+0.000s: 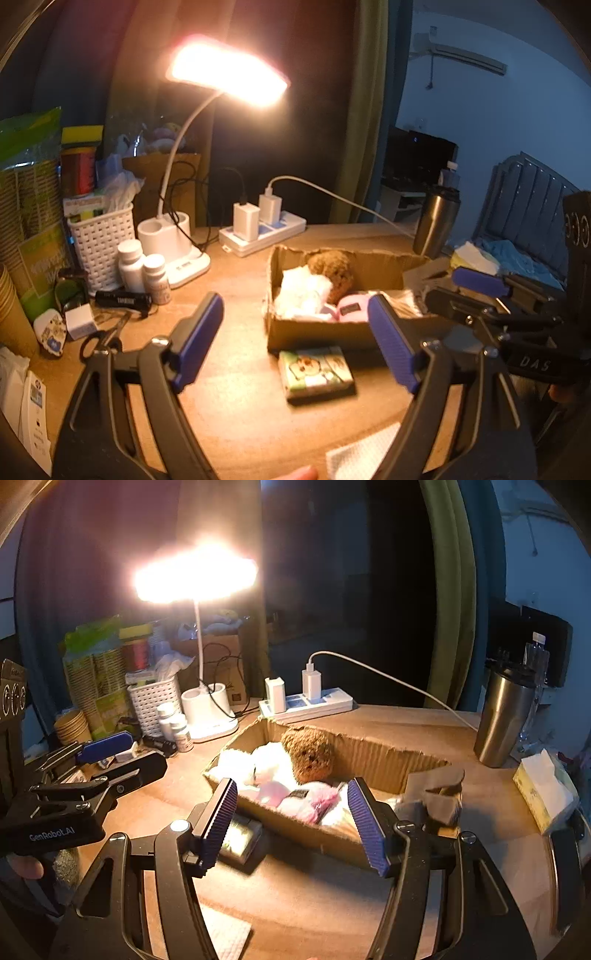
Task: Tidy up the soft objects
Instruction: 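Move both tools back toward the printed tissue box and white cloth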
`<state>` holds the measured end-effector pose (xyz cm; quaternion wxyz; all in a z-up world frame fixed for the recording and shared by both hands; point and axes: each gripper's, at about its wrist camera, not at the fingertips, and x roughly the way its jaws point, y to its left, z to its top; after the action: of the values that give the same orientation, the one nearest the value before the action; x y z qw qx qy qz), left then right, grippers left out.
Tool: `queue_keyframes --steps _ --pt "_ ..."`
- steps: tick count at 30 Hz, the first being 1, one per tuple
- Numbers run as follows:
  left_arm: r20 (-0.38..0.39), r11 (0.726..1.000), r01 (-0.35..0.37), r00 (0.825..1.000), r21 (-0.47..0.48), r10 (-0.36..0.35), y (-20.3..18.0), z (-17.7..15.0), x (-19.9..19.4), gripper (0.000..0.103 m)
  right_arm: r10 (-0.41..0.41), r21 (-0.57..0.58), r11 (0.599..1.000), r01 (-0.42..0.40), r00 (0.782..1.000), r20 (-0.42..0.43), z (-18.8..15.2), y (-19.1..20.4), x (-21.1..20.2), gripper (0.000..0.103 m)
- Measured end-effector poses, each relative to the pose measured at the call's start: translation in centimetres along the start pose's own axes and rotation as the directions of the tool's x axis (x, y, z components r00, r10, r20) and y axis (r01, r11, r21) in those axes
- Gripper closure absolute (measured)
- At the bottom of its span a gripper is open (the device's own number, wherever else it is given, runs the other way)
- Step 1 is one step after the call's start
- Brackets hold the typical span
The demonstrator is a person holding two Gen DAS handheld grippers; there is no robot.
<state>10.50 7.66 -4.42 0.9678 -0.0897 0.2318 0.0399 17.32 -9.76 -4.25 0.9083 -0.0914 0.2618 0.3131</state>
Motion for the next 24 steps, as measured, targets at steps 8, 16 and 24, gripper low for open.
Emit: queue_keyframes --steps 8,16,24 --pt "-0.018 1.000 0.006 1.000 0.010 -0.006 -0.7 -1.2 -2.0 0.021 0.011 0.004 1.000 -0.011 1.000 -0.023 -1.9 0.7 -1.2 0.038" --pt "-0.049 1.000 0.017 0.999 0.006 -0.017 -0.7 -2.9 -3.2 0.021 0.026 -0.016 0.999 -0.027 0.997 -0.067 -3.7 1.9 -1.5 0.038" --pt "-0.096 1.000 0.023 0.995 -0.020 -0.025 0.0 -4.6 -3.2 0.021 0.057 -0.031 0.998 -0.061 0.990 -0.128 -6.0 3.6 -0.8 0.038"
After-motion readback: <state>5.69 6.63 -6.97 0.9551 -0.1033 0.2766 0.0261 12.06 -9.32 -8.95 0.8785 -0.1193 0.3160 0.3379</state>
